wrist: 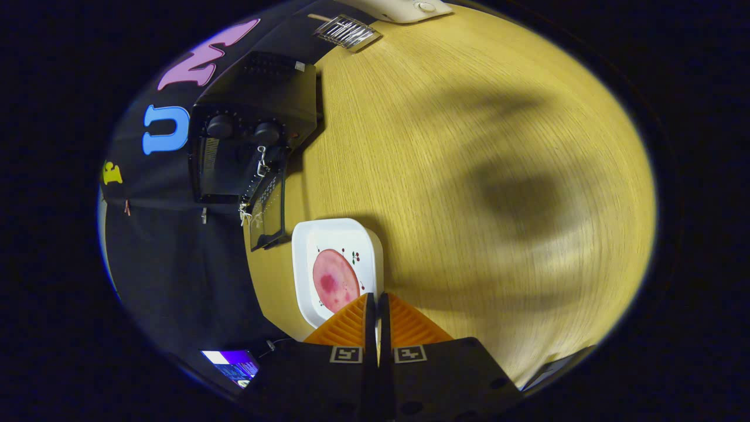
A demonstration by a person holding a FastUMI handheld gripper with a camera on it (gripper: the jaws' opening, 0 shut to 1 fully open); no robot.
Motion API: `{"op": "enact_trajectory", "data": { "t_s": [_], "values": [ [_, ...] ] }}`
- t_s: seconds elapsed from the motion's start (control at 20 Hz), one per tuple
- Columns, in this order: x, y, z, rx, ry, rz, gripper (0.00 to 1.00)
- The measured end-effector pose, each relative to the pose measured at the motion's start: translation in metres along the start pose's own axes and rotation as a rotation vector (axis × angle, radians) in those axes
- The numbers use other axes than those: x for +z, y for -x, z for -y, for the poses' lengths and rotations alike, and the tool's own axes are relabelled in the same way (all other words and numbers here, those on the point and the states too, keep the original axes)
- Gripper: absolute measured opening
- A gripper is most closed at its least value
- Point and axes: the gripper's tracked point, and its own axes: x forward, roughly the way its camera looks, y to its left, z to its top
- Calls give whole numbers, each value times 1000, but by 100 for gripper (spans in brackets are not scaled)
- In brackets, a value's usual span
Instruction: Open the toaster oven, put the food inside, and close the toaster oven door.
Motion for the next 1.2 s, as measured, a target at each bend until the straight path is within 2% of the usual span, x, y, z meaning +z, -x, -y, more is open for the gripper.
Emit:
{"op": "enact_trajectory", "data": {
  "t_s": [0.3, 0.6, 0.85, 1.2],
  "values": [
    [-28, 17, -40, 29, -142, 138, 5],
    [-37, -17, -128, 136, -384, 294, 5],
    [-14, -55, -177, 140, -558, 441, 5],
    [43, -110, -226, 121, -793, 617, 5]
  ]
}}
